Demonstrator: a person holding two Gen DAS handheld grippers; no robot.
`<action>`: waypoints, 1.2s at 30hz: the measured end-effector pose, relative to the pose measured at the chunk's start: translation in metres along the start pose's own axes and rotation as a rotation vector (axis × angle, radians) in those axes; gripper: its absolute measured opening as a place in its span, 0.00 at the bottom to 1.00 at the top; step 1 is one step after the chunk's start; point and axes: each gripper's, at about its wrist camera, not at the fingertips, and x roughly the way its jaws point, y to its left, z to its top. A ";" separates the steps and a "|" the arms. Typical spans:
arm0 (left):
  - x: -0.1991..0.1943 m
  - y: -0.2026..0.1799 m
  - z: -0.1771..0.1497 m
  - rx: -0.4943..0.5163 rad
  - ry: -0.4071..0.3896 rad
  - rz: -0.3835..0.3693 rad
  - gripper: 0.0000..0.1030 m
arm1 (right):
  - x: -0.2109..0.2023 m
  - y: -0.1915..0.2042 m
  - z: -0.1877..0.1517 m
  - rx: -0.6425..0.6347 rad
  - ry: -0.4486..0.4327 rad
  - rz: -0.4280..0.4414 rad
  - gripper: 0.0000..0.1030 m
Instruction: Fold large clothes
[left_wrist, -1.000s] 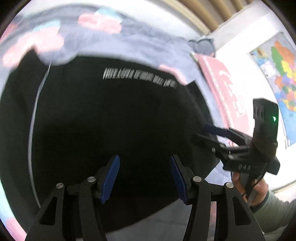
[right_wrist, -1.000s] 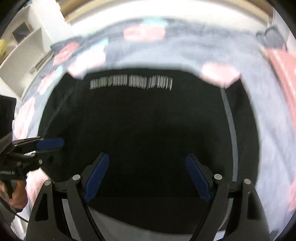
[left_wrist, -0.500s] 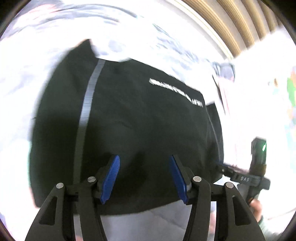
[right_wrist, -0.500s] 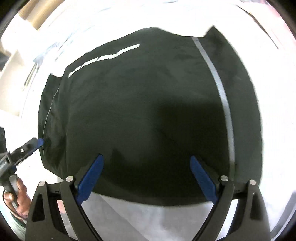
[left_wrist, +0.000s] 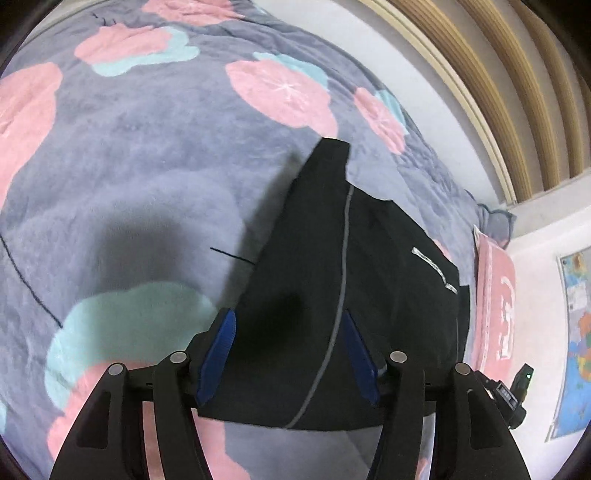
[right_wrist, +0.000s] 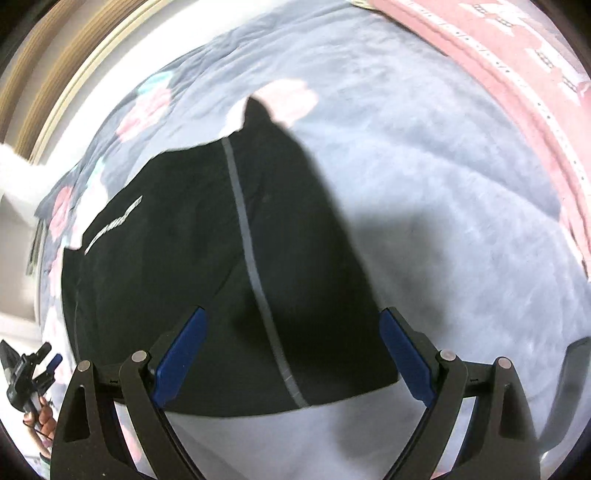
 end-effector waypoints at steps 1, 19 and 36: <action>0.006 0.001 0.004 -0.004 0.008 0.006 0.60 | 0.002 -0.004 0.006 0.006 -0.005 -0.006 0.93; 0.098 0.031 0.049 -0.084 0.144 -0.170 0.67 | 0.062 -0.021 0.057 -0.082 0.078 0.105 0.93; 0.132 0.017 0.041 -0.083 0.248 -0.391 0.47 | 0.123 0.001 0.057 -0.174 0.248 0.361 0.83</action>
